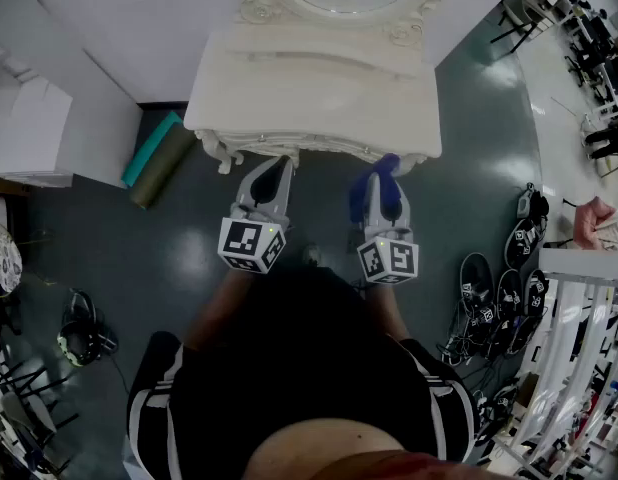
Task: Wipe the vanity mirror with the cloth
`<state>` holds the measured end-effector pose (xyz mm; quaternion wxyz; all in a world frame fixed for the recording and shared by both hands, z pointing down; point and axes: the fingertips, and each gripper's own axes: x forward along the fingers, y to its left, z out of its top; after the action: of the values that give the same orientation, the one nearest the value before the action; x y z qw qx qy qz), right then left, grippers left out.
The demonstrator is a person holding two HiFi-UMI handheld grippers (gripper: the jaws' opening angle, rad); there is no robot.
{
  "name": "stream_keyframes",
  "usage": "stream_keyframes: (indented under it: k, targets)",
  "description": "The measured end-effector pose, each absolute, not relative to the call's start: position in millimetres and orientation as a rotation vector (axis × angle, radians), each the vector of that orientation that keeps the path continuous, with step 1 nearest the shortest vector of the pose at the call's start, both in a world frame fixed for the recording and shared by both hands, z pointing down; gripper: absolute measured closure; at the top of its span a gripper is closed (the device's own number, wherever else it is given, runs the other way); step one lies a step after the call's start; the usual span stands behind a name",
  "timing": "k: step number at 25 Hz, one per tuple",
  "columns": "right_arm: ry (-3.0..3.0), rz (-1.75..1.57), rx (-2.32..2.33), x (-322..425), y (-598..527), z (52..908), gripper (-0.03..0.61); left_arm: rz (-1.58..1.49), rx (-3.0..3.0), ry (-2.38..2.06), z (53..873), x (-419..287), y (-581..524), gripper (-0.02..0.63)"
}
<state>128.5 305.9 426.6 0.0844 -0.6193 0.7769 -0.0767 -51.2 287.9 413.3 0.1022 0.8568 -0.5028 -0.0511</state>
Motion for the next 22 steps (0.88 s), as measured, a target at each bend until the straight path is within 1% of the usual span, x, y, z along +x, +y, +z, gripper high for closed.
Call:
stream_keyframes:
  k: [11,22]
  targets:
    - [2.322,-0.243,-1.836,133.3,308.6,426.4,0.540,-0.146,2.526,-1.481,412.5,-44.1,290.9,0.603]
    - [2.299,-0.299,-1.822,161.8,306.2,435.0,0.540,-0.176,2.491,-1.513,415.3,-26.8,281.2,0.603]
